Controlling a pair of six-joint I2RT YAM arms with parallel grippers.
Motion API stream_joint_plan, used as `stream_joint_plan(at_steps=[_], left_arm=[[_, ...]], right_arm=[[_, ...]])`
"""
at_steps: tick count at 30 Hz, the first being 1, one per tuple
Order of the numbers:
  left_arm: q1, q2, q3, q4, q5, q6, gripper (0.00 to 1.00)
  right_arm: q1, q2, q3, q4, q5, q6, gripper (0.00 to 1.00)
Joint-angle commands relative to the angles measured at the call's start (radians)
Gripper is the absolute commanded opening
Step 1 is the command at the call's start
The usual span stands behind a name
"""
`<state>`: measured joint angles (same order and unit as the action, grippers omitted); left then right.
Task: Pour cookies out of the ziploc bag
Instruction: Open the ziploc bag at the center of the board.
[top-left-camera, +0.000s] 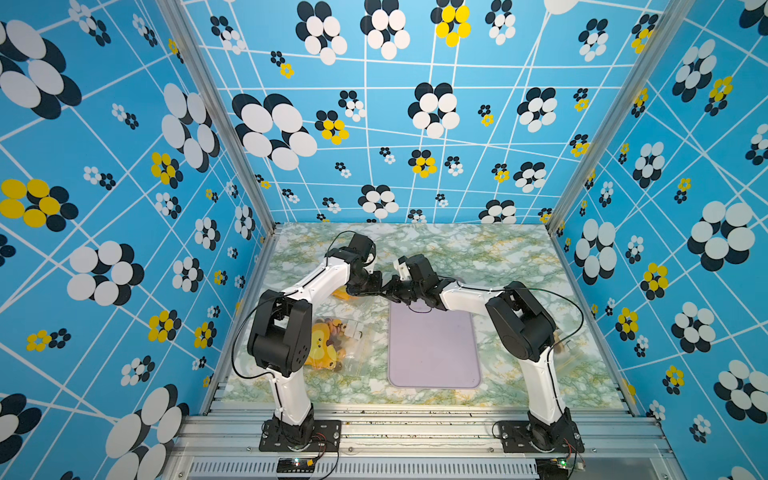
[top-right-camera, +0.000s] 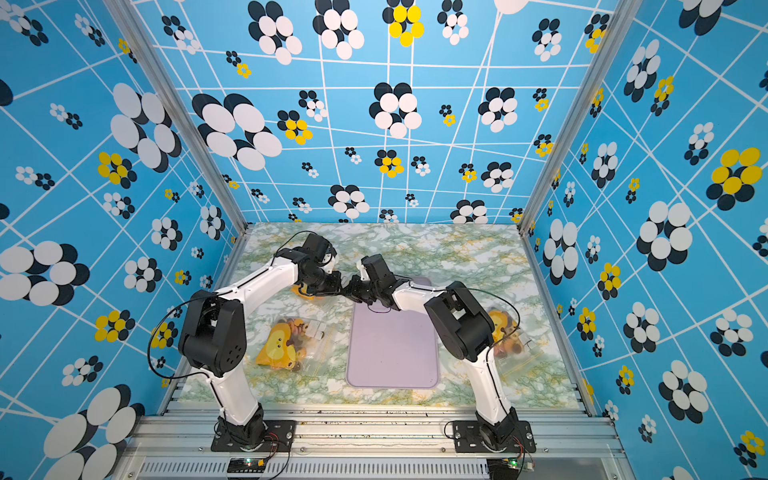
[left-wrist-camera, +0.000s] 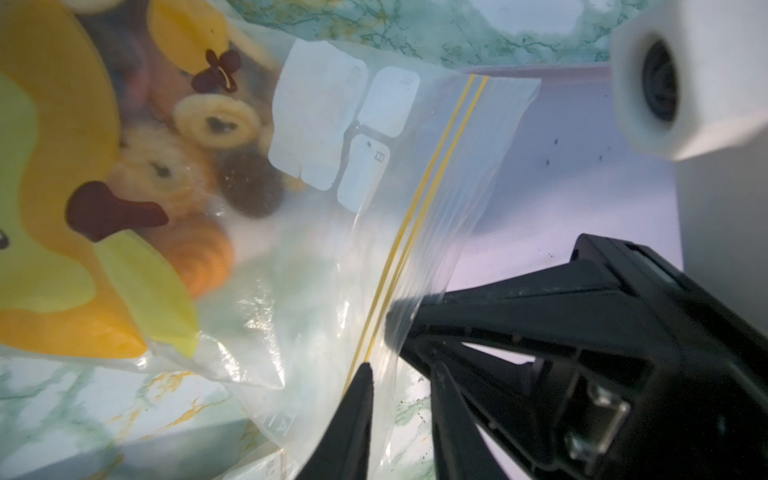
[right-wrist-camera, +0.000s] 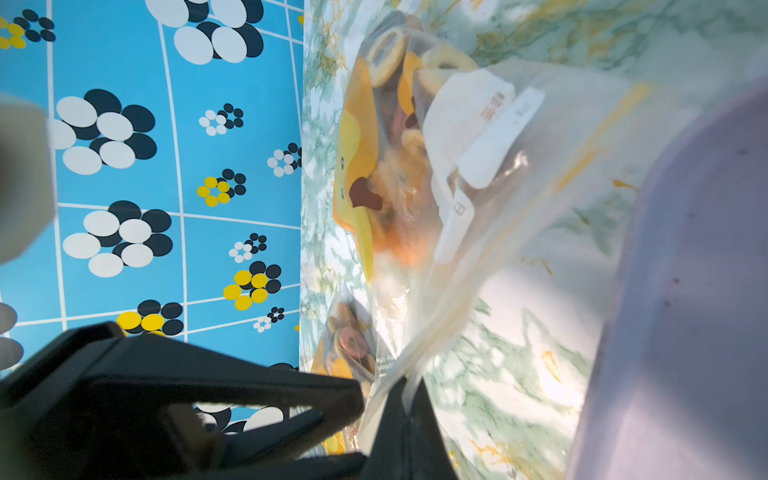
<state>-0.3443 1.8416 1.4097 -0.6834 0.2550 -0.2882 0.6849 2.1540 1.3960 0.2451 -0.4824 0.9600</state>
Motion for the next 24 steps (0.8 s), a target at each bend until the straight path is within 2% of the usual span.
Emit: stream_joint_plan(at_steps=[1,7,18,24], left_arm=[[0.004,0.008,0.007,-0.015,-0.011,0.008,0.25],[0.004,0.027,0.015,-0.036,-0.014,0.025,0.22],[0.006,0.017,-0.011,-0.032,-0.004,0.031,0.24],[0.010,0.036,0.004,-0.045,-0.017,0.032,0.19]], right_arm=[[-0.006,-0.012,-0.018,0.033,-0.019,0.011,0.00],[-0.010,-0.015,-0.023,0.037,-0.020,0.016,0.00],[-0.019,-0.018,-0.031,0.047,-0.018,0.026,0.00],[-0.020,-0.023,-0.035,0.049,-0.021,0.027,0.00]])
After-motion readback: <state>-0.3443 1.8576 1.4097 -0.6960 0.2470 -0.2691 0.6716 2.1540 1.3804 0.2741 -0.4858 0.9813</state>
